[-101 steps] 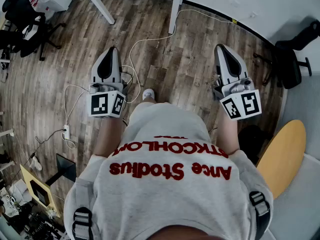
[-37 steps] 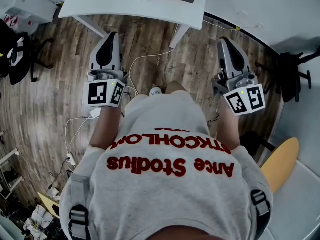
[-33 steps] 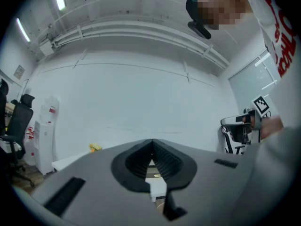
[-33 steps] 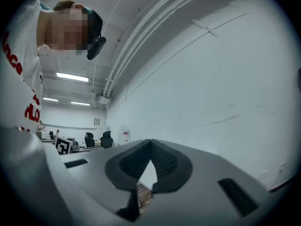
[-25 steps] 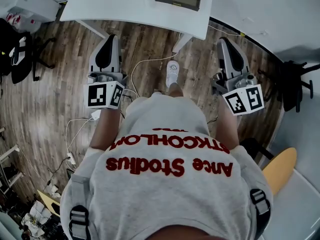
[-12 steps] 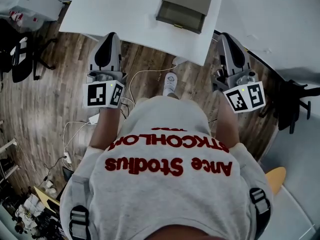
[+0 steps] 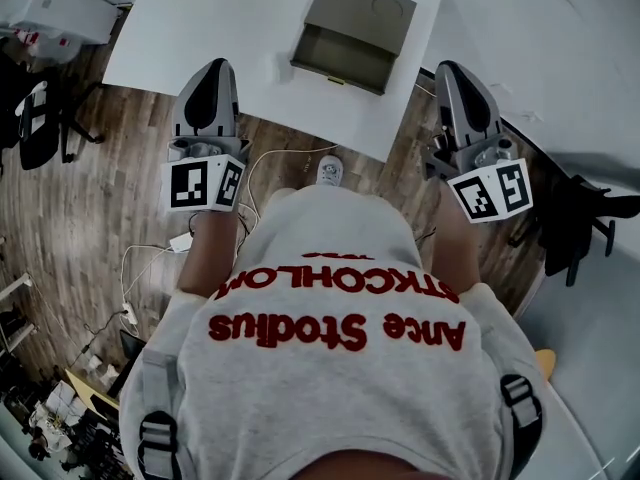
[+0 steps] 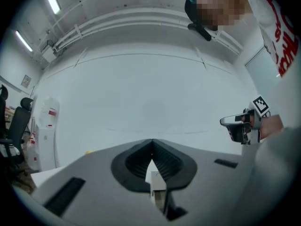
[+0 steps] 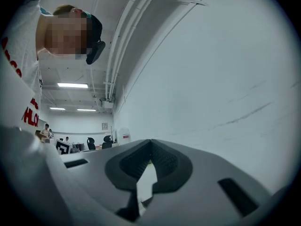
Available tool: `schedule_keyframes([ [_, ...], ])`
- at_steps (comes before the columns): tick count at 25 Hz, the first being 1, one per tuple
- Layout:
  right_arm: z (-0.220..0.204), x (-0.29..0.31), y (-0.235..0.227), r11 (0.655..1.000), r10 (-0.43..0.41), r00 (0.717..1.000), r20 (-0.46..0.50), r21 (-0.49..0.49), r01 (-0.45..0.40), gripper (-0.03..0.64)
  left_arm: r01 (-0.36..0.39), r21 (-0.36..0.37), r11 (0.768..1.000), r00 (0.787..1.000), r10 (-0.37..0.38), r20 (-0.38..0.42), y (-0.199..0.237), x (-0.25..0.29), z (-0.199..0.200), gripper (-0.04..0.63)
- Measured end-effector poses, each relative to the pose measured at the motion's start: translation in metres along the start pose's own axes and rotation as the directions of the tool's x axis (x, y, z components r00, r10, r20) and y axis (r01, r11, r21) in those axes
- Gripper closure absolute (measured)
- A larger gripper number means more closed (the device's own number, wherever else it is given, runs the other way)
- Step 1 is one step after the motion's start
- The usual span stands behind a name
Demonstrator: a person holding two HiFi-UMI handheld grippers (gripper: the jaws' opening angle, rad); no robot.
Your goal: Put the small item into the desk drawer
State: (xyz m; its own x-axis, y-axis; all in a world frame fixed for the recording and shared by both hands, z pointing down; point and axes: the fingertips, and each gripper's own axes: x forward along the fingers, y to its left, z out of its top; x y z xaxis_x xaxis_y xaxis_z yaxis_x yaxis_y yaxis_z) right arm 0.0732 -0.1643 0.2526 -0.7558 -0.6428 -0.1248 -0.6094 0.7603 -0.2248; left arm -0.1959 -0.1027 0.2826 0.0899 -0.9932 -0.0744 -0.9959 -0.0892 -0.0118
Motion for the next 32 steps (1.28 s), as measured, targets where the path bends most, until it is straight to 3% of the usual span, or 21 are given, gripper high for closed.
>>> schedule_keyframes([
  [11, 0.007, 0.020, -0.026, 0.999, 0.036, 0.999, 0.012, 0.024, -0.036, 0.612, -0.018, -0.008, 1.000, 1.000, 0.018, -0.018, -0.005, 0.032, -0.009, 0.588],
  [23, 0.015, 0.021, -0.014, 1.000, 0.003, 1.000, 0.026, 0.021, -0.003, 0.612, 0.066, -0.005, 0.998, 0.997, -0.066, -0.032, -0.008, 0.050, -0.010, 0.588],
  [32, 0.001, 0.036, -0.008, 1.000, -0.015, 1.000, 0.010, 0.021, 0.015, 0.612, 0.081, -0.027, 0.996, 0.994, -0.082, -0.069, 0.004, 0.057, -0.027, 0.588],
])
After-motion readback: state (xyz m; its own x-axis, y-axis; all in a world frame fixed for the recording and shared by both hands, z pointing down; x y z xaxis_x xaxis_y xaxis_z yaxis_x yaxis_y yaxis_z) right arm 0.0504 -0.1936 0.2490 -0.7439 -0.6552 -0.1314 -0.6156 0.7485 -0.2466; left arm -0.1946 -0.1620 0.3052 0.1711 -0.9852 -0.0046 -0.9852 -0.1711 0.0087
